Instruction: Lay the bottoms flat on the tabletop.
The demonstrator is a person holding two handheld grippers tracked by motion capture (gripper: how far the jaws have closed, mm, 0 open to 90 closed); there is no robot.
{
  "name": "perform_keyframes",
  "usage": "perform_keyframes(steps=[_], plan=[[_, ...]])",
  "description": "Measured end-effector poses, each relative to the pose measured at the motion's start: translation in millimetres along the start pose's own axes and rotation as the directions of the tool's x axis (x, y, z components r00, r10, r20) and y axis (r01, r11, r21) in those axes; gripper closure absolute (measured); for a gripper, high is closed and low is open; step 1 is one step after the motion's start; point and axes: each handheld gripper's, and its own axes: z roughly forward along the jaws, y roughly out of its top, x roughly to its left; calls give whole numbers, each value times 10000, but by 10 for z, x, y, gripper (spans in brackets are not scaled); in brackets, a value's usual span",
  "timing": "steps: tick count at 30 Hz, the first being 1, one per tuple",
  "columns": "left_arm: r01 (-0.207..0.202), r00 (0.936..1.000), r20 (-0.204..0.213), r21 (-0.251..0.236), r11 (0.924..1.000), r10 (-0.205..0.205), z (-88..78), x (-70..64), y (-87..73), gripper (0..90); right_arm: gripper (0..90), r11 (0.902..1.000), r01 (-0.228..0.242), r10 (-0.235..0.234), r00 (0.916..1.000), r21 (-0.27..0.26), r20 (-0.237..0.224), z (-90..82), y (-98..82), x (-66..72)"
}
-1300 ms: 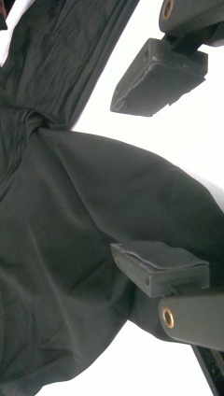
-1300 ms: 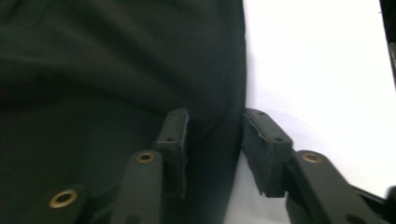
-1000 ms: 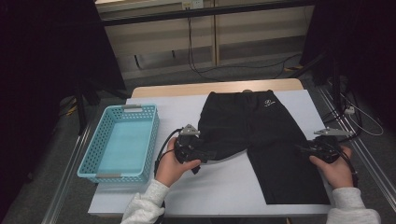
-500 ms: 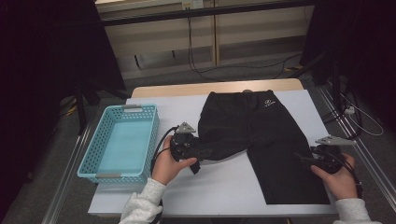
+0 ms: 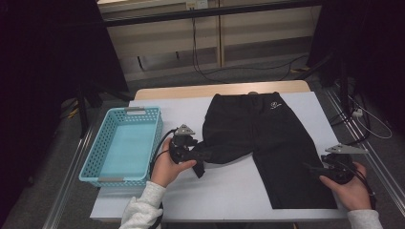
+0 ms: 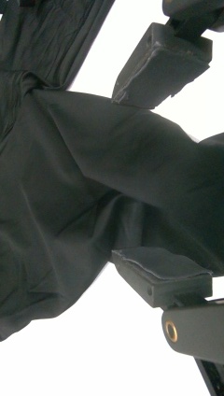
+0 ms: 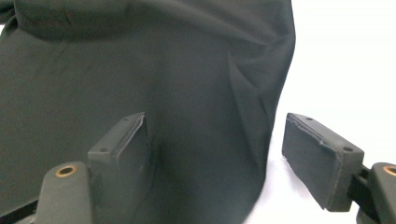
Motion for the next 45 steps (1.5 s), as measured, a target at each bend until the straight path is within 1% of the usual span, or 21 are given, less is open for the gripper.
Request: perform_keyframes(steps=[1, 2, 3, 4, 6, 9, 10, 13, 15, 18, 20, 22, 24, 26, 27, 30, 32, 37, 39, 41, 45], plan=[[-15, 10000, -11, -8, 10000, 15, -4, -4, 0, 213, 223, 10000, -48, 48, 10000, 9, -3, -9, -12, -8], [2, 9999, -148, -66, 10000, -3, -2, -23, 2, 213, 246, 10000, -81, 81, 10000, -14, -45, -21, -23, -18], [-82, 10000, -14, -21, 10000, 82, -3, -29, 10, 213, 291, 10000, -77, 77, 9999, -26, -140, -34, -32, -26], [-168, 9998, 56, -12, 9999, 168, 3, -46, 19, 213, 305, 10000, -27, 26, 9998, -30, -203, -46, -39, -29], [-253, 9995, 165, -39, 9997, 254, -3, -71, 41, 214, 303, 10000, -53, 53, 9999, -10, -102, -65, -49, -35], [-383, 9992, 83, -40, 9993, 383, -13, -80, 48, 213, 374, 10000, -35, 34, 10000, -78, -36, -107, -73, -41], [-381, 9993, 26, 12, 9993, 381, -15, -73, 45, 212, 394, 10000, 39, -39, 10000, -66, 41, -126, -79, -47], [-234, 9997, -29, -21, 9997, 234, -13, -47, 34, 213, 419, 9998, -172, 175, 9993, -111, 336, -171, -102, -93], [-214, 9998, -6, -56, 9998, 214, -13, -39, 35, 214, 428, 9995, -326, 325, 9989, 7, 350, -179, -128, -123], [-229, 9997, -26, -43, 9997, 229, -13, -39, 38, 214, 482, 9989, -464, 468, 9982, -120, 373, -196, -166, -131], [-223, 9997, 33, -61, 9997, 223, -22, -45, 45, 214, 590, 9997, -258, 259, 9991, -51, 322, -212, -172, -124], [-255, 9997, 54, -100, 9996, 255, -35, -53, 49, 215, 640, 9997, -249, 249, 9995, -26, 189, -223, -181, -110], [-259, 9997, 30, -150, 9996, 260, -39, -57, 49, 215, 727, 9998, -185, 183, 9996, 102, 219, -235, -179, -96], [-277, 9996, 37, -107, 9996, 278, -35, -59, 50, 216, 846, 9993, -291, 289, 9995, 246, 104, -242, -172, -90], [-289, 9996, 39, -65, 9996, 289, -32, -61, 52, 217, 889, 9992, -329, 331, 9994, 245, -76, -238, -173, -91], [-289, 9995, 88, -117, 9995, 290, -27, -71, 58, 218, 900, 9990, -350, 360, 9987, 288, -349, -240, -160, -121], [-306, 9995, 107, -141, 9994, 307, -28, -77, 62, 218, 900, 9984, -488, 502, 9974, 296, -513, -243, -158, -169], [-367, 9993, 107, -97, 9993, 368, -30, -76, 73, 219, 900, 9983, -559, 560, 9984, 190, -58, -300, -147, -300], [-385, 9992, 59, -111, 9992, 386, -28, -80, 75, 219, 900, 9983, -501, 498, 9987, 303, 109, -306, -137, -320], [-445, 9989, 114, -52, 9990, 446, -32, -85, 74, 220, 900, 9983, -493, 493, 9988, 321, 20, -308, -142, -320], [-424, 9990, 111, -102, 9990, 425, -36, -92, 85, 219, 899, 9983, -478, 476, 9988, 338, 81, -283, -170, -323]])
